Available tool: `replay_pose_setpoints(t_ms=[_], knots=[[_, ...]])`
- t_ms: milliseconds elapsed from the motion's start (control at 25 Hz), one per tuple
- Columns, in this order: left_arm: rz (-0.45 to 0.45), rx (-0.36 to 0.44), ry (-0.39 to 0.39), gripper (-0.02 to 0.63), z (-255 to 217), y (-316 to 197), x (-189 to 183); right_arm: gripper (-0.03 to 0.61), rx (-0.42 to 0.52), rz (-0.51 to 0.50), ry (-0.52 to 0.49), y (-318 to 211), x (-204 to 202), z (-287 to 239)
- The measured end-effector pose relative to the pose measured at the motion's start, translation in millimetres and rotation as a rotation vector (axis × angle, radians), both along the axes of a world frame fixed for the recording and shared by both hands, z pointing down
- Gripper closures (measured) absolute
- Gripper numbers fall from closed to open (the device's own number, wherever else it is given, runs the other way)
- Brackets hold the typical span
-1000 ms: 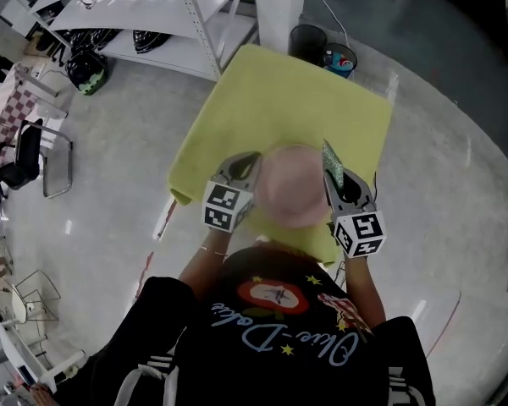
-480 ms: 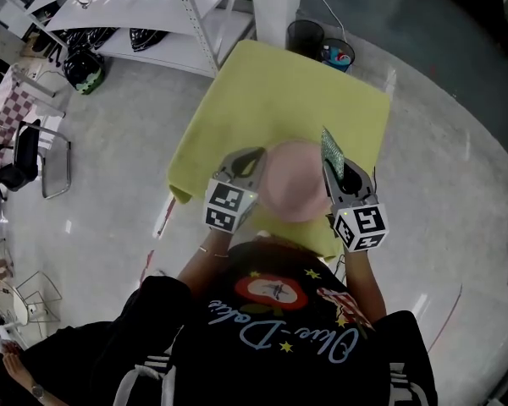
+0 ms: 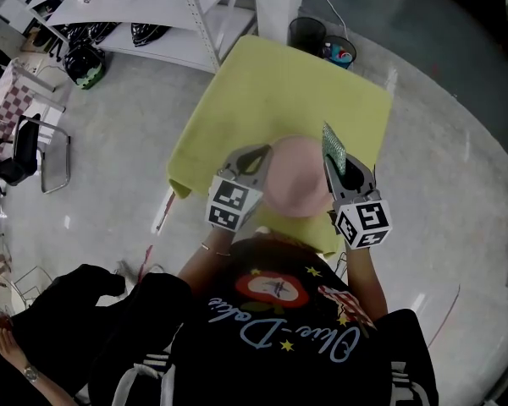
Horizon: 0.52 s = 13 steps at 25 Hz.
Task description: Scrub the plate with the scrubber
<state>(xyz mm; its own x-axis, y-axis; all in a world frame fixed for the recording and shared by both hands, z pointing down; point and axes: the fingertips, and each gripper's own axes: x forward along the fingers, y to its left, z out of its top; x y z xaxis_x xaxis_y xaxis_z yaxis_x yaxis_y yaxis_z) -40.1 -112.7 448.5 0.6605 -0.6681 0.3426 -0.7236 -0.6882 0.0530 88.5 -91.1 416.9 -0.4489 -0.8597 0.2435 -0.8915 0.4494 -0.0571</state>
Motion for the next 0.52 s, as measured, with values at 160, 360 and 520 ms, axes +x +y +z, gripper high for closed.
replay_pose_setpoints(t_ms=[160,360,520], knots=[[-0.003,-0.002,0.001,0.611,-2.9,2.3,3.0,0.514,-0.005,-0.007,-0.002,0.7,1.9,-3.0],[-0.009,-0.001,0.003,0.609,-7.5,5.9,1.9,0.514,-0.009,-0.012,-0.009,4.2,0.8,-6.5],[-0.012,0.005,0.008,0.611,-6.5,10.0,3.7,0.514,-0.006,-0.016,-0.014,7.5,0.6,-4.3]])
